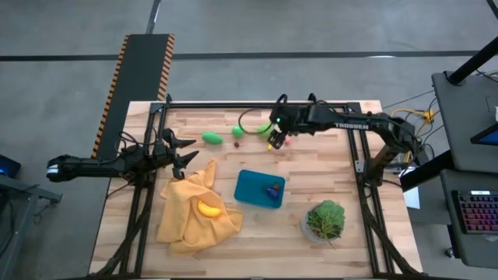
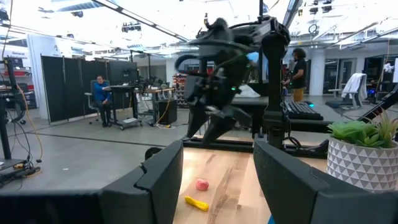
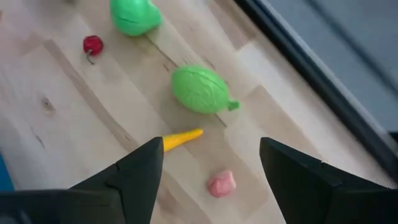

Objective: Pick and placing Produce into tupperware
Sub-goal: Put the apricot into the blue bin

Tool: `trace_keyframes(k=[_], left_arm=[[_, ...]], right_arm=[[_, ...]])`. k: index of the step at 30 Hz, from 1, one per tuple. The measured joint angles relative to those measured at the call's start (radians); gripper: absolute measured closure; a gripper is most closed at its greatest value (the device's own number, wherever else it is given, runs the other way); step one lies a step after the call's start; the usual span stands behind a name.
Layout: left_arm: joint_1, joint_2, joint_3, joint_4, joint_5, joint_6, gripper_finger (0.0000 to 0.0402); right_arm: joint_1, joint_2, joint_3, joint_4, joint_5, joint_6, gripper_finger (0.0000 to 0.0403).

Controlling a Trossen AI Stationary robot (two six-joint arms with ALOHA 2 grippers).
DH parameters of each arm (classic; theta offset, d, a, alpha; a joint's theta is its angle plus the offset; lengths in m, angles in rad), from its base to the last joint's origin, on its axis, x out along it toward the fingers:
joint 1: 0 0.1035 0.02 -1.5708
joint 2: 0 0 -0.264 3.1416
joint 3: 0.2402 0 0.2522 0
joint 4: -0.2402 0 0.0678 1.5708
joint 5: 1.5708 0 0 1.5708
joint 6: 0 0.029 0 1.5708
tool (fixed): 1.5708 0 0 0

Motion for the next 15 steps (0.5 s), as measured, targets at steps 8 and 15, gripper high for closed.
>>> trace_keyframes(k=[8, 15], left_arm=[[0.000, 0.000, 0.000, 0.000, 0.000, 0.000, 0.0218], [0.000, 0.000, 0.000, 0.000, 0.000, 0.000, 0.0218]], right_arm=[[-0.079, 0.001, -0.063, 0.001, -0.057, 0.040, 0.0146], [-0.086, 0.001, -0.171, 0.043, -0.058, 0.087, 0.0151]])
